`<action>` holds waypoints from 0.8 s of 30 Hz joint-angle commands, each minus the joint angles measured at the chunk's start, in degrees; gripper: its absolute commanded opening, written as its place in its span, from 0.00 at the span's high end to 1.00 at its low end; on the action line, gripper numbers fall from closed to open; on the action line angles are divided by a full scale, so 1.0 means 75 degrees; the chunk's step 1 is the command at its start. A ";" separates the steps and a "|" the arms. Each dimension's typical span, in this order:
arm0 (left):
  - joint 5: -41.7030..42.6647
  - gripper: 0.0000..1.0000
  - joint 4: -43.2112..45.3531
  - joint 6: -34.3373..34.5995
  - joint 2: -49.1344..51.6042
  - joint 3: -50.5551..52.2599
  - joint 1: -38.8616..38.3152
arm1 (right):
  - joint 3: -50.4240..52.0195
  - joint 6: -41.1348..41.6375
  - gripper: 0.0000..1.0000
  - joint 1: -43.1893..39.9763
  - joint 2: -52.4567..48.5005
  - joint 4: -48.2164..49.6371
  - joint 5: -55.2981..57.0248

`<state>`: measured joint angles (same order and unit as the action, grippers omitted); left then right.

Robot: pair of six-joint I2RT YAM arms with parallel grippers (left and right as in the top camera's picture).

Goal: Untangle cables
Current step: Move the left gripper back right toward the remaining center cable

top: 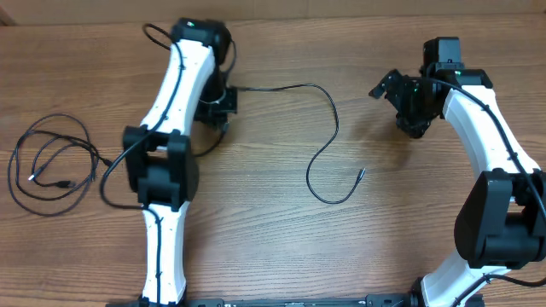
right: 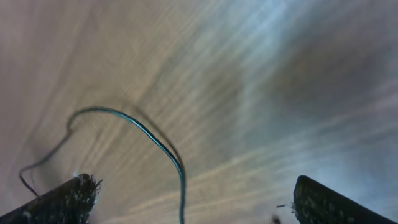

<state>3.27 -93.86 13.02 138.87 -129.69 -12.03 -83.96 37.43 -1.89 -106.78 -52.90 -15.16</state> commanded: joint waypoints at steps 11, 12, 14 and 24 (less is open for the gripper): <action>0.0012 0.77 0.0702 -0.0944 0.1221 0.0029 0.0047 | 0.0012 0.0009 0.00 0.0000 0.0064 -0.0673 0.0562; 0.0012 0.77 0.0699 -0.0997 0.1218 0.0029 0.0050 | 0.0017 0.0009 0.00 0.0000 0.0064 -0.0662 0.0562; 0.0020 0.83 0.0586 -0.1058 0.1218 0.0026 0.0055 | 0.0023 0.0009 0.00 0.0000 0.0064 -0.0647 0.0562; 0.0134 0.90 0.0323 -0.1139 0.0801 -0.0612 0.0087 | 0.0052 0.0012 0.00 0.0000 0.0064 0.0003 0.0560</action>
<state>3.88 -91.66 5.58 147.35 -131.66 -11.94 -83.96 37.52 -1.87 -106.78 -53.71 -11.57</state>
